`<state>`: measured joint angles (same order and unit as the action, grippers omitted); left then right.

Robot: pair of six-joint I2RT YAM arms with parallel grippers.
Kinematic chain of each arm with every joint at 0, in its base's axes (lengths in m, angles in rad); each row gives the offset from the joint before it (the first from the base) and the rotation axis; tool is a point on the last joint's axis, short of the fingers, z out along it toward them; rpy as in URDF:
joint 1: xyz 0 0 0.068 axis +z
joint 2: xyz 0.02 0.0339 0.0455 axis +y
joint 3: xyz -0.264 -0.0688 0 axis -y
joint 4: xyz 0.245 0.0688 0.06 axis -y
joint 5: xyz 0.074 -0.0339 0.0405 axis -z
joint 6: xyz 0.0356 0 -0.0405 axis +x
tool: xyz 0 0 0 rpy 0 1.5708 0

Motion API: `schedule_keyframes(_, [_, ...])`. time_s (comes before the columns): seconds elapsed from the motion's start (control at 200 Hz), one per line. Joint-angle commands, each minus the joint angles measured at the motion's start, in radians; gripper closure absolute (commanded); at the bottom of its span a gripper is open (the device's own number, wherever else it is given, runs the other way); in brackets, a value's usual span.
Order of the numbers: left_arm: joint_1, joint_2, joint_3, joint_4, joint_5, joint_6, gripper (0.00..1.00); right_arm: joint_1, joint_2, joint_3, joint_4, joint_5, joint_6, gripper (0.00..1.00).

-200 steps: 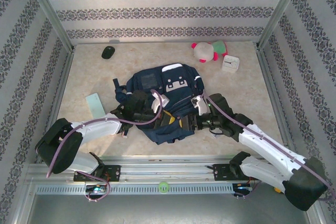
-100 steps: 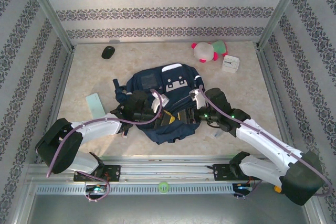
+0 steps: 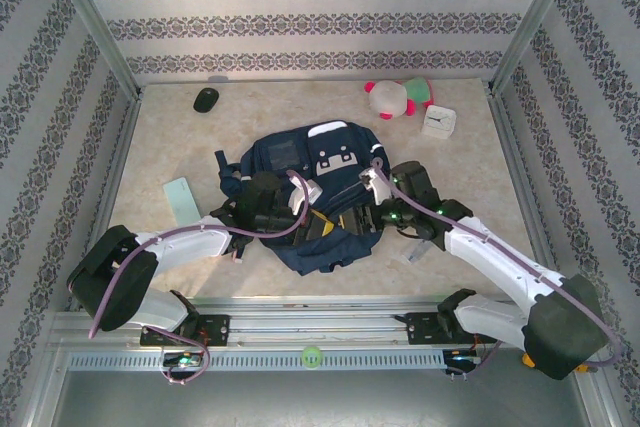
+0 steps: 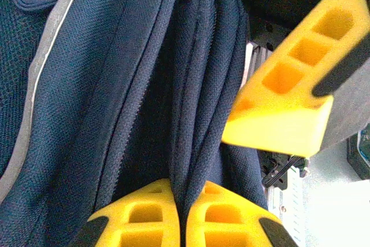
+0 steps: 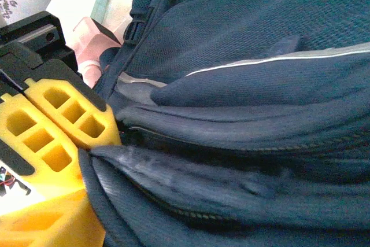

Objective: Pack books, pencil case, and school supplies into a backpack

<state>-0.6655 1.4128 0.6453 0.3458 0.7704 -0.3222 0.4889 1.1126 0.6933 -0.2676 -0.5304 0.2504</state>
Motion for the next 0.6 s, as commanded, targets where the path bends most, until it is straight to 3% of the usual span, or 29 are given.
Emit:
schedule_keyframes(0.0, [0.002,-0.032,0.019,0.087,0.075,0.01,1.0,-0.041,0.026,0.022,0.083,-0.101,-0.003,0.28])
schedule_keyframes(0.15, [0.003,-0.031,0.017,0.112,0.094,-0.003,1.0,-0.057,0.089,0.023,0.105,-0.359,0.042,0.31])
schedule_keyframes(0.255, [0.003,-0.031,0.022,0.11,0.095,-0.003,1.0,-0.065,0.094,0.011,0.108,-0.446,0.076,0.38])
schedule_keyframes(0.405, [0.003,-0.03,0.029,0.099,0.078,0.004,1.0,-0.042,0.052,0.014,-0.003,-0.353,0.015,0.55])
schedule_keyframes(0.595, [0.003,-0.022,0.035,0.1,0.078,0.001,1.0,0.048,0.029,0.063,-0.163,-0.133,-0.106,0.56])
